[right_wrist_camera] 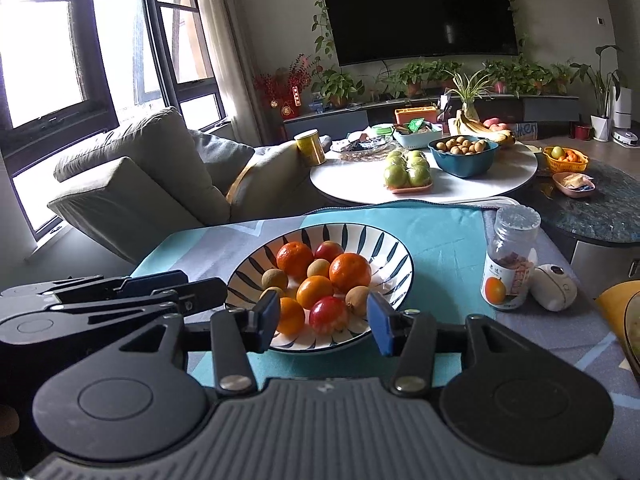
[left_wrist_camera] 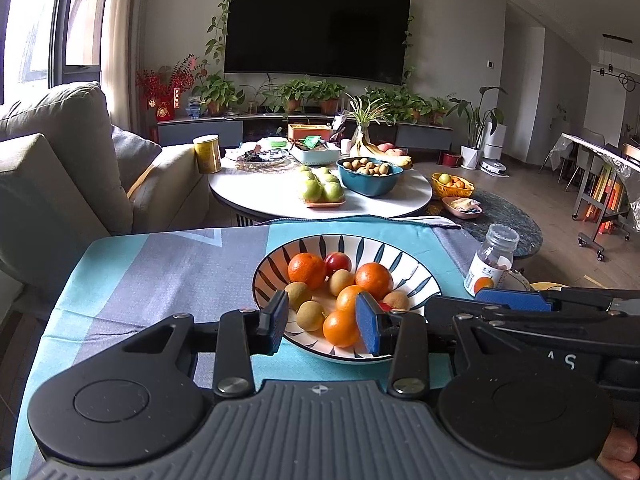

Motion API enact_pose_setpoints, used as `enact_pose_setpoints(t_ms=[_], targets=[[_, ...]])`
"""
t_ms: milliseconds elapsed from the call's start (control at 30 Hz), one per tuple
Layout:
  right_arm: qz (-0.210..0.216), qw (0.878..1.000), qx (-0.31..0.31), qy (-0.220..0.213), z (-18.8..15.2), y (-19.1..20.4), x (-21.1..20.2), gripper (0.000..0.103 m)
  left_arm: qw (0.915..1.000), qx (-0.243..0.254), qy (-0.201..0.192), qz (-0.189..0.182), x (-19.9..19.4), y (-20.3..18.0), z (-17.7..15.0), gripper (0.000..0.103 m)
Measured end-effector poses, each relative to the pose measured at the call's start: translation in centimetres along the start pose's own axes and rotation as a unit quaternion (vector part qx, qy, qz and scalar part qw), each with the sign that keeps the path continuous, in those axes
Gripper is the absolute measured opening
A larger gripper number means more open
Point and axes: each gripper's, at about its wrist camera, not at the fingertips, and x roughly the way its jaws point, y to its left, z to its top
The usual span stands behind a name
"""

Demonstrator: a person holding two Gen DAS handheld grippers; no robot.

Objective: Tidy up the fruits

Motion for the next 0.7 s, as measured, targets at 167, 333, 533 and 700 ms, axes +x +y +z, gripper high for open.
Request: enact_pose_setpoints(t_ms=[167,333,533,700], targets=[[-0.001,1.0,0.001,-0.004,-0.1,0.1,-0.7,0.079,1.0,0.001,-0.003,0.0,-0.5,-0.4,0.1,0.035],[-0.006,1.0,0.008,-0.007,-0.3,-0.1,-1.2,0.079,0.9999,0.006,-0.007,0.01,-0.7,-0.9,0.0,0.035],[-0.01,1.0,0.012,-0.01,-0.5,-0.4,-1.5,0.079,0.9988,0.02,-0.018,0.04,-1.0,-1.3,-0.2,0.035],[-0.012,1.0,0.016,-0.011,-0.5,-0.6,-1.6,0.079,0.999,0.018,-0.014,0.039,-0.9,-1.3,-0.1,0.035]])
